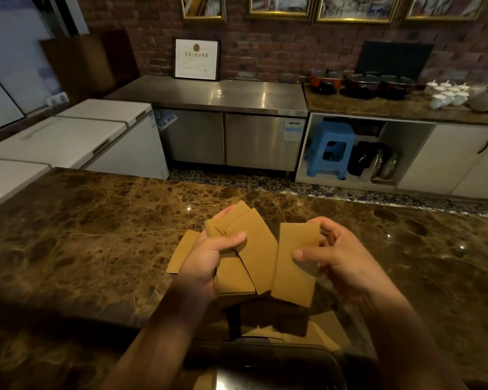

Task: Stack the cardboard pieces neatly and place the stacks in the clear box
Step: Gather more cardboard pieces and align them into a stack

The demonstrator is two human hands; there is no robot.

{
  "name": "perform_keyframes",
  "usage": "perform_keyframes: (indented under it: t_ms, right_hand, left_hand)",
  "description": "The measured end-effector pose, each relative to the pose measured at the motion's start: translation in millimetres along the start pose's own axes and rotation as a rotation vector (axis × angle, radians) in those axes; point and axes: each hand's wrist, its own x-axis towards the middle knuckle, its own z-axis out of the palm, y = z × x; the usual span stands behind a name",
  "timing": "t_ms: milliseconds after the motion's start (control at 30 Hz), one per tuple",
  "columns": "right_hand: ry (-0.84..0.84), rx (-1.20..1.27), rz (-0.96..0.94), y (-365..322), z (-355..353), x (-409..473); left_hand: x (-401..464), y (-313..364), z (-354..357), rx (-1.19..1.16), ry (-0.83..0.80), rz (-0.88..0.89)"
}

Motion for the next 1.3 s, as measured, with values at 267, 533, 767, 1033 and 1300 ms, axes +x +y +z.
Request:
perform_keyframes:
  t_ms: [267, 533, 767, 1033, 1300]
  right_hand:
    - [0.056, -0.064, 0.058, 7, 20, 2]
    - [0.126, 0.111, 0.131, 5, 12, 0]
    - [0.048, -0.162, 0.019, 3, 21, -4]
    - [0.071, 0.229, 0.141, -2, 6, -4]
    - [-0.079, 0.092, 0.118, -1, 22, -4]
  left_hand:
    - [0, -4, 10, -0.066, 0.038, -0.055]
    - [-2, -1, -2, -0.022, 0.031, -0.023]
    - [-2, -2, 1, -0.015, 0.068, -0.062]
    - [0, 3, -10, -0.028, 0.076, -0.052]
    - [-4, 1, -1, 0.015, 0.062, -0.158]
